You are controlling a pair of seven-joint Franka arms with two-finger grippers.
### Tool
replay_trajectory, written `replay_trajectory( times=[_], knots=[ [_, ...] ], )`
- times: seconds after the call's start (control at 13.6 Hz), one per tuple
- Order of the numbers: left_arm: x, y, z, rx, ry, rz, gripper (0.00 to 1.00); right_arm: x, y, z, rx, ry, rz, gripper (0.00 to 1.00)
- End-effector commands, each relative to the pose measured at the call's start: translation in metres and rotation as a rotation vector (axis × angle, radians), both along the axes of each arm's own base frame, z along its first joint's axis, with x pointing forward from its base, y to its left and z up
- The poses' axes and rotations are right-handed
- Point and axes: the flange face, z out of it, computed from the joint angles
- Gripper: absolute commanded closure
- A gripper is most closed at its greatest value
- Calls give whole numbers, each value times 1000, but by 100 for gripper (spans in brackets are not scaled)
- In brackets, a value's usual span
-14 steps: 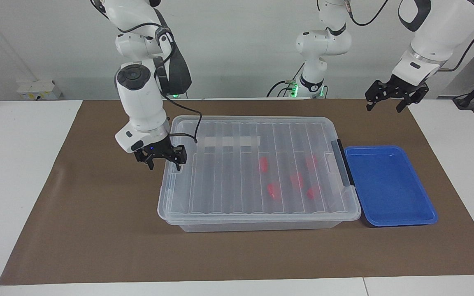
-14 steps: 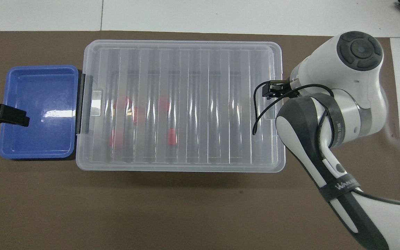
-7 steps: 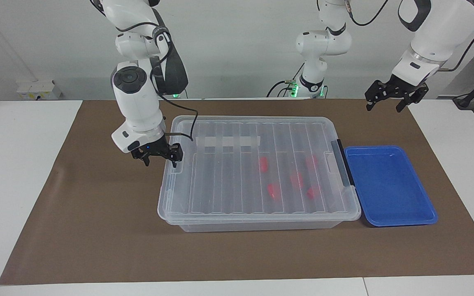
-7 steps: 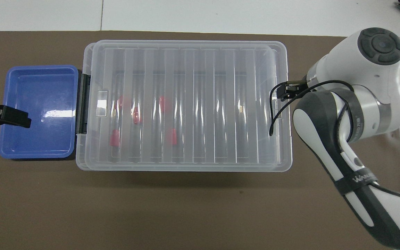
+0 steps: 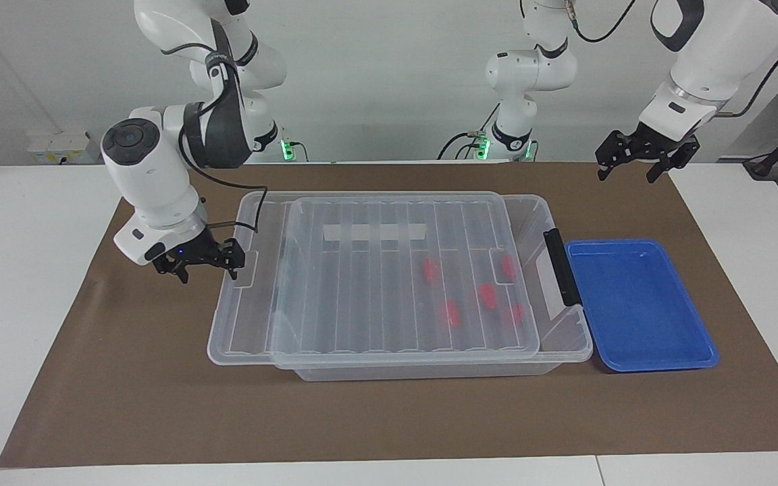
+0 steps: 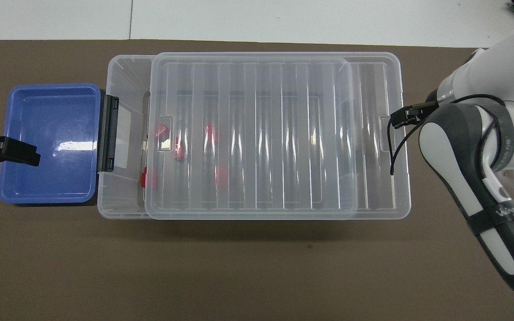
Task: Place red block in blue tray from box
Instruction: 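Slide the clear lid away from the left gripper with the right gripper, then reach the left gripper into the box and grasp a red block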
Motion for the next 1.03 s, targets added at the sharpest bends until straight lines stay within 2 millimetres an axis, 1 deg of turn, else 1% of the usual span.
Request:
replay_trajectory(
  times=[0.0,0.07,0.22,0.29,0.37,0.44,0.52,0.59,0.74,0.81,0.88,0.96],
  knots=[
    [-11,-21,2,-14,-1,88,0,-8,-29,2,-11,15,74,1],
    [-12,-47,2,-10,-12,144,0,-9,-38,1,-12,18,90,1],
    [-13,-76,-5,-22,-75,240,0,-9,-47,-1,-11,23,126,1],
    [-15,-105,-12,-38,-115,297,0,-10,-55,-1,-11,24,137,1],
    [-16,-128,-23,-53,-136,366,0,-10,-62,-1,-12,24,157,1],
    [-17,-139,-29,-61,-146,392,0,-10,-68,-1,-11,22,178,1],
    [-14,-143,-38,-61,-144,399,0,-10,-77,0,-14,17,201,0],
    [-9,-156,-50,-67,-151,391,0,-10,-85,-1,-14,18,222,0],
    [13,-167,-87,-64,-145,432,0,-11,-97,0,-16,14,254,0],
    [20,-184,-107,-60,-147,477,0,-11,-102,-1,-16,17,270,0],
    [27,-192,-127,-45,-149,499,0,-11,-109,-1,-17,14,288,0],
    [30,-194,-142,-26,-147,488,0,-11,-115,0,-21,6,299,0]
  ],
)
